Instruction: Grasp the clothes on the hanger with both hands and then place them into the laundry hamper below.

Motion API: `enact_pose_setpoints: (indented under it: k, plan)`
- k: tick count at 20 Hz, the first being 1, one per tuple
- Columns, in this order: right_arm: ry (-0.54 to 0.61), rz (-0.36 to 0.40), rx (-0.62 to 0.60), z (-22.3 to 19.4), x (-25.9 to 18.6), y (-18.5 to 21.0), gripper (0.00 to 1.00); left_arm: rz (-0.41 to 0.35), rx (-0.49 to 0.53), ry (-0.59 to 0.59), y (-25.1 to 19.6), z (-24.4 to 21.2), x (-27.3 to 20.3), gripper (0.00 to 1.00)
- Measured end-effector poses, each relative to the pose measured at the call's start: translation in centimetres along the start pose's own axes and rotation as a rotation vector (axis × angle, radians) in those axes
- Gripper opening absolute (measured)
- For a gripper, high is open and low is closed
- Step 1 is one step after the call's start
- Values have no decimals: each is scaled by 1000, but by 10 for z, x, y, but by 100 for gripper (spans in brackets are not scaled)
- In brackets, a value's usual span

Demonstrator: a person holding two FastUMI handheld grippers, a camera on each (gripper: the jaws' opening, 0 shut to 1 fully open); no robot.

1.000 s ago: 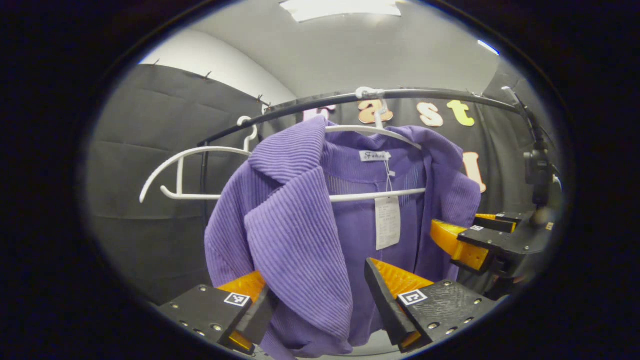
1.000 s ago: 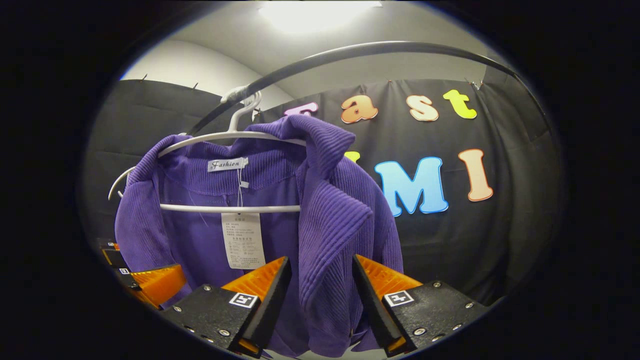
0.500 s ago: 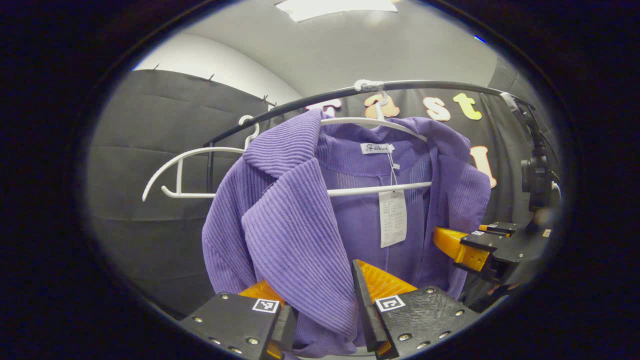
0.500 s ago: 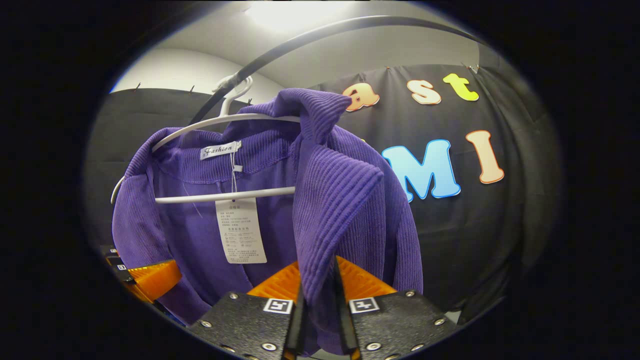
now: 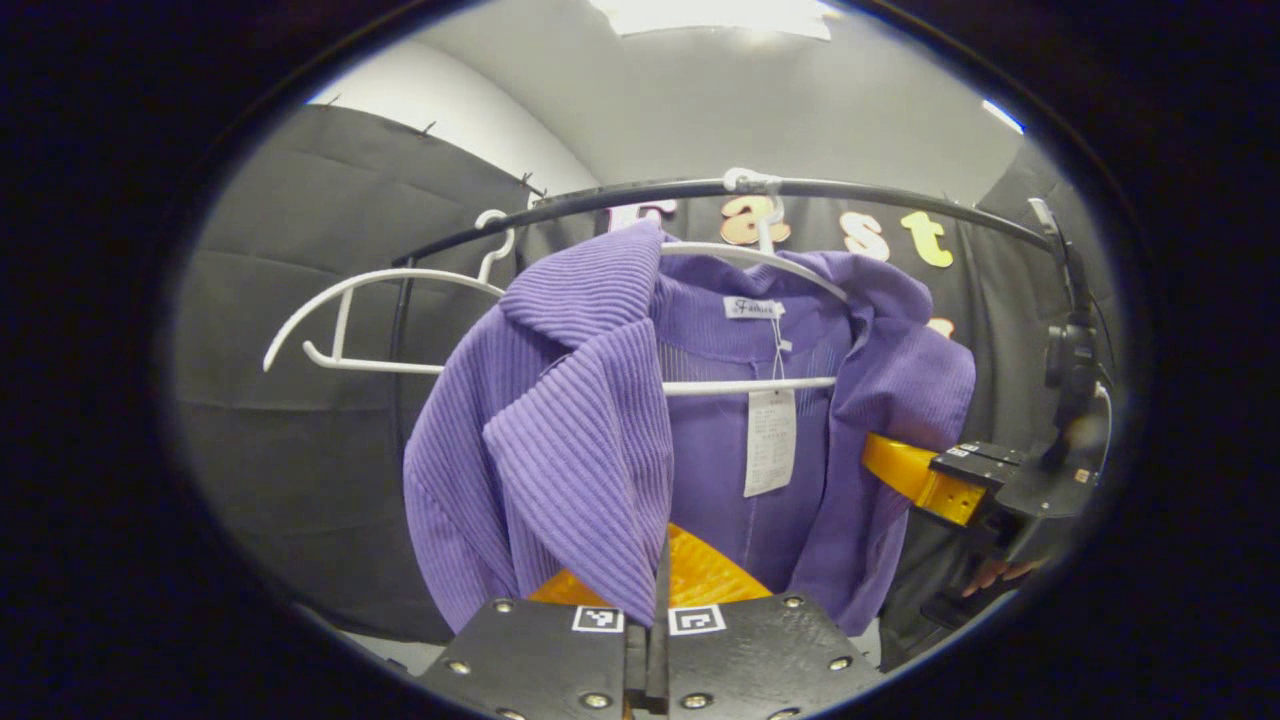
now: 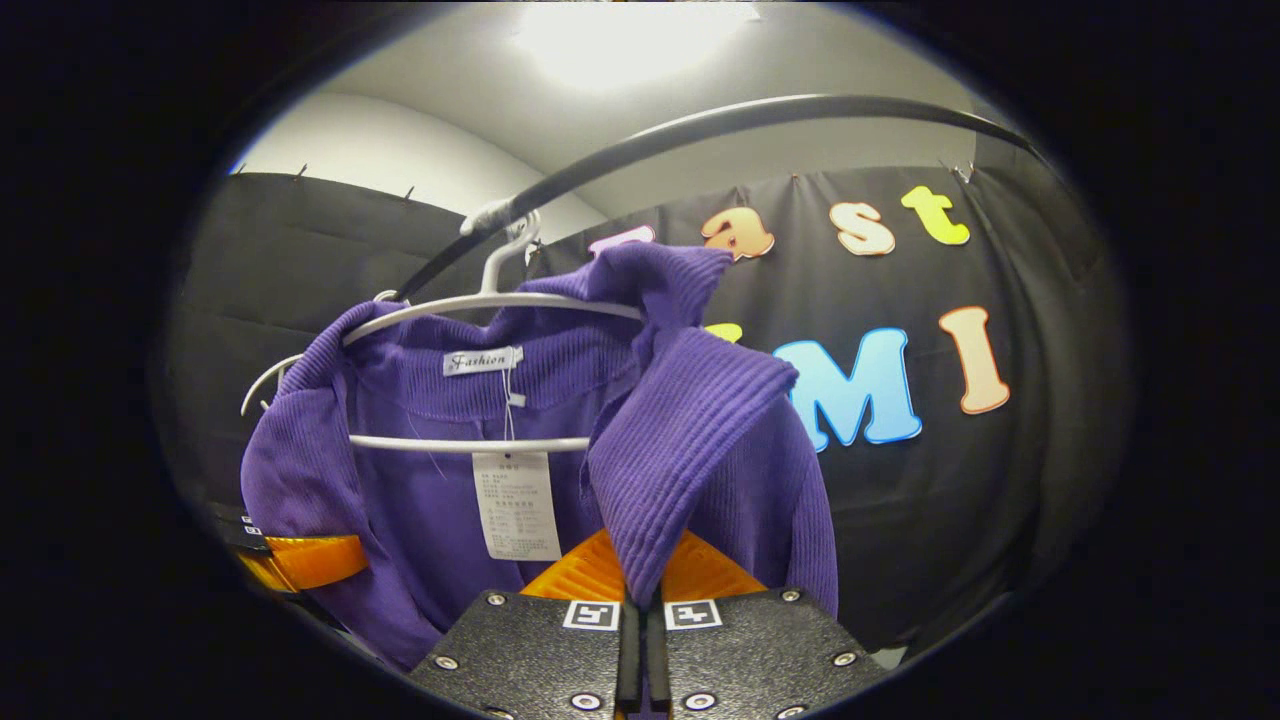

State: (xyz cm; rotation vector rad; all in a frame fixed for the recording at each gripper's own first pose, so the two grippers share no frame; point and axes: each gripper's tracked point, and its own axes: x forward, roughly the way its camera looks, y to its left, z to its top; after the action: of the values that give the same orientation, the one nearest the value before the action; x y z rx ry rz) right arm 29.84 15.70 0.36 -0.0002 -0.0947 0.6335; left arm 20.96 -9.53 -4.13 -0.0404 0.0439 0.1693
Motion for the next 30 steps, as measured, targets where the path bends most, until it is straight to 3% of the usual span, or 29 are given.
enact_pose_setpoints:
  k: [1, 2, 3, 4, 5, 13, 15, 16, 18, 21, 28, 30]
  plan:
    - [-18, 2, -17, 9, 0, 0, 1, 2, 16, -9, 2, 6, -3, 5]
    - [-36, 2, -33, 18, -1, 1, 2, 2, 32, -24, 5, 14, -7, 1]
    - [-58, 4, -47, 27, -2, 2, 2, 0, 43, -41, 8, 23, -13, 5]
    - [-81, 5, -57, 37, -2, 4, 2, -7, 48, -57, 9, 31, -16, 1]
    - [-102, 5, -64, 47, -3, 4, 2, -11, 48, -67, 10, 38, -20, 6]
    - [-198, -33, -80, 93, 1, -7, 2, 1, 32, -95, 35, 88, -30, 5]
    - [-210, -44, -87, 100, -2, -12, 1, 7, 9, -97, 46, 99, -34, 5]
    - [-212, -49, -94, 102, -2, -14, 1, 11, -1, -102, 53, 106, -36, 1]
    - [-217, -61, -116, 106, -2, -21, 2, 25, -5, -118, 68, 122, -46, 5]
    - [-225, -79, -146, 111, -1, -30, 2, 62, 13, -155, 93, 146, -54, 1]
    - [-225, -122, -162, 112, 2, -55, 2, 151, 44, -228, 139, 174, -54, 5]
    - [-215, -129, -162, 109, 3, -60, 2, 165, 49, -242, 151, 181, -47, 1]
